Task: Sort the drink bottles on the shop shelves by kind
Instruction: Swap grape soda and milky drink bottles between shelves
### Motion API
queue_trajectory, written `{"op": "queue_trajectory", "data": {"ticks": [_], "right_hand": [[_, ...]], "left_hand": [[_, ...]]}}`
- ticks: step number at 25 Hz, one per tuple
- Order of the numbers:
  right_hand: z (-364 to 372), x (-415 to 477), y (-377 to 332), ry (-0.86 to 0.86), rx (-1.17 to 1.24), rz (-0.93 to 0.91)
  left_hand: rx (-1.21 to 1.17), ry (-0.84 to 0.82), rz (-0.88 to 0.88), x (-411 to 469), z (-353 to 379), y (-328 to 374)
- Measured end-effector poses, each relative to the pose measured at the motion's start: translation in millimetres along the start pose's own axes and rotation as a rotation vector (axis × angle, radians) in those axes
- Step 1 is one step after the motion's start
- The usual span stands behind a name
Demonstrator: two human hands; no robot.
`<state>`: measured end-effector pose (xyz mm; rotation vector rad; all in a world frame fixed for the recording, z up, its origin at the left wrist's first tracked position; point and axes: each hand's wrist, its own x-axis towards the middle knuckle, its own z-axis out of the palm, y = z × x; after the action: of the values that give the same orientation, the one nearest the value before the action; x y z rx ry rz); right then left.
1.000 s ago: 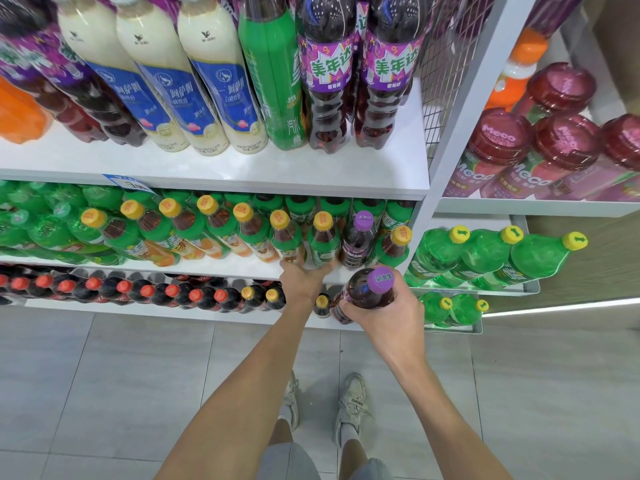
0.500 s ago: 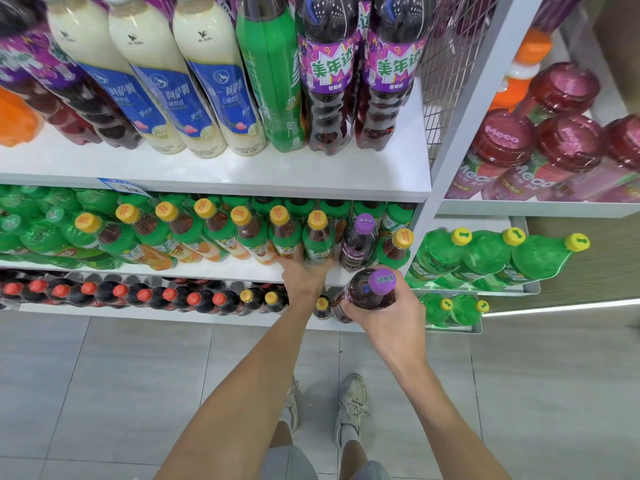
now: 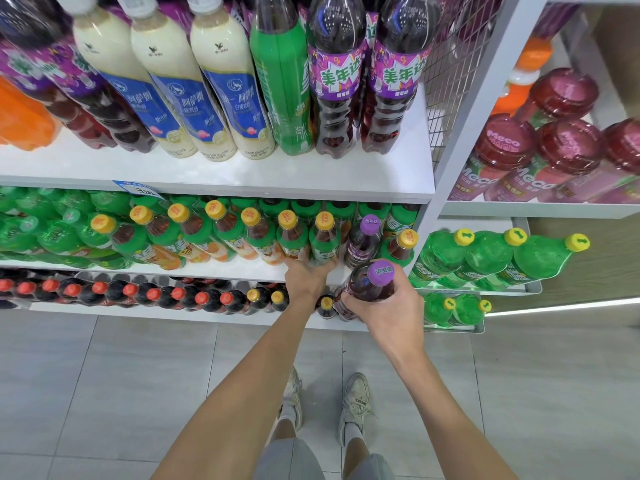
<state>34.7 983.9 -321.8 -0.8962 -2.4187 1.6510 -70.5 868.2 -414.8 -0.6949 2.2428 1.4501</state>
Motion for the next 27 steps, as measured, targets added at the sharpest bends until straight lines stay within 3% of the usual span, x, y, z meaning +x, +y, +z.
{"op": "queue_trajectory", "data": {"ticks": [8,14,19,23,27], "right_hand": [[-12,-12,-39,0.000,0.013,-0.087],[-30,-27,-65,0.000,0.107,-0.090],[-37,-37,-85,-0.015,0.100,-0.177],[-41,-36,-97,-0.006,0.099,-0.182],[-46,-32,-111,-0.007,0.117,-0.180]], "left_hand": [[0.062,-0.133,0.048,-33,-51,16],[0.075,-0.071,0.296,-82,-109,46],[-0.005,0.068,0.584,-100,-138,127],[-0.148,0.079,0.747,-109,-146,209],[-0.040,0.148,0.827,-106,-148,262]]}}
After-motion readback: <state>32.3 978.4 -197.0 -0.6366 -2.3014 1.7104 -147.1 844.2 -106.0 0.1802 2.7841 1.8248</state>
